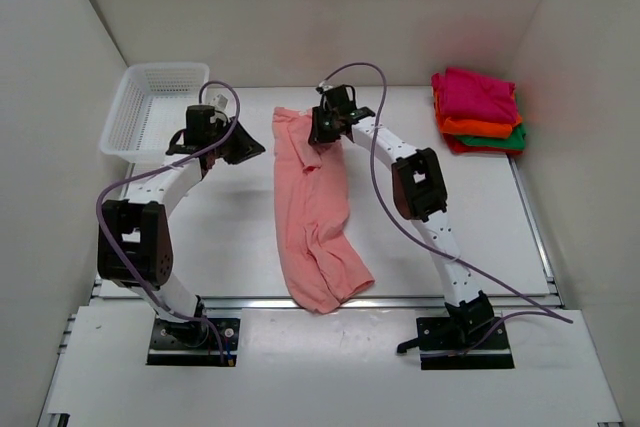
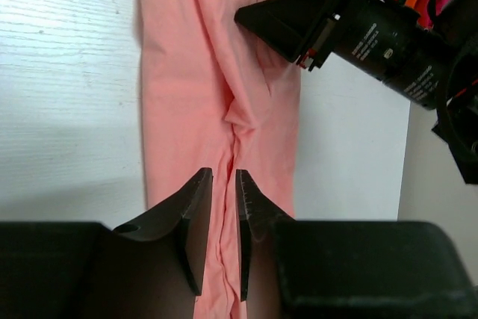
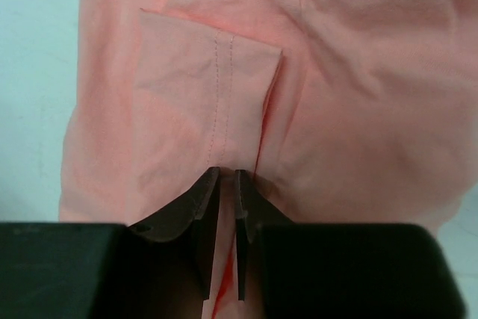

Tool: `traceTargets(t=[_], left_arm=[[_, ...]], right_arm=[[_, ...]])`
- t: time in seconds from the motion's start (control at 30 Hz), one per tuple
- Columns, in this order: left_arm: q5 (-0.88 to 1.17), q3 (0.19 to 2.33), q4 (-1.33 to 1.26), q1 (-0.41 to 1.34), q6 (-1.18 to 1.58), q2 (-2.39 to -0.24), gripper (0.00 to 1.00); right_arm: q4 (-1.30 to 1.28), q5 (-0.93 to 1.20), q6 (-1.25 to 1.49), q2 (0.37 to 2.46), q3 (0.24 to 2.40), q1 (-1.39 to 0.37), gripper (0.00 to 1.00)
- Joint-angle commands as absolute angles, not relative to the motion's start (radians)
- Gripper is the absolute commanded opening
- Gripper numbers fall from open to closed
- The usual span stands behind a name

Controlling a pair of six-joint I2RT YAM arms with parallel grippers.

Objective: Fold and stack the t-shirts
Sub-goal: Rotate the tshirt 90 degrees

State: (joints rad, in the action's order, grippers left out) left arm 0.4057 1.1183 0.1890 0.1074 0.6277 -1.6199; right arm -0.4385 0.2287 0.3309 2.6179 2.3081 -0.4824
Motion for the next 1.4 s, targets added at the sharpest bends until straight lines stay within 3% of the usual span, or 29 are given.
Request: traceTargets(t=[0.0,0.13,0.2,0.43,0.7,0.8,0.97,1.07,1.17,1.27,1.37], left_arm=[[0.436,1.072,0.146,0.13,0.617,-1.549,0.3],[0.442,1.016,0.135,0.159,0.623,-1.546,0.3],[0.443,0.977,0.137,0.163,0.615,-1.526,0.3],[0.446,0.875,0.135,0.195,0.612,-1.467,0.3],[0.463,0.711,0.198,0.23,0.571,-1.231,0.31],[0.443,0.646,0.254,0.274,0.536,-1.122,0.3],[0.41,0.473,0.31,0.36,0.554,-0.955,0.31],[0.377,0.367,0.293,0.411,0.6,-0.873,0.32],[0.319,0.292,0.304,0.46,0.655,-0.752,0.36],[0.262,0.215,0.305,0.531,0.736,-0.652,0.39],[0.276,0.131,0.278,0.56,0.826,-0.56,0.41]], right_arm=[[-0.532,0.159,0.363,2.585,2.264,-0.407,0.12],[-0.592,0.264,0.374,2.649,2.383,-0.356,0.19],[-0.574,0.334,0.377,2.689,2.425,-0.331,0.3],[-0.456,0.613,0.324,2.685,2.468,-0.244,0.38],[-0.553,0.457,0.066,2.357,2.395,-0.265,0.43],[-0.633,0.303,0.048,2.104,2.133,-0.287,0.45],[-0.447,0.18,0.243,1.474,1.257,-0.333,0.39],[-0.453,0.059,0.355,1.269,0.957,-0.457,0.38],[-0.44,0.005,0.579,1.029,0.719,-0.605,0.44],[-0.39,-0.081,0.78,0.898,0.519,-0.77,0.59],[-0.347,-0.095,0.909,0.839,0.399,-0.845,0.62]])
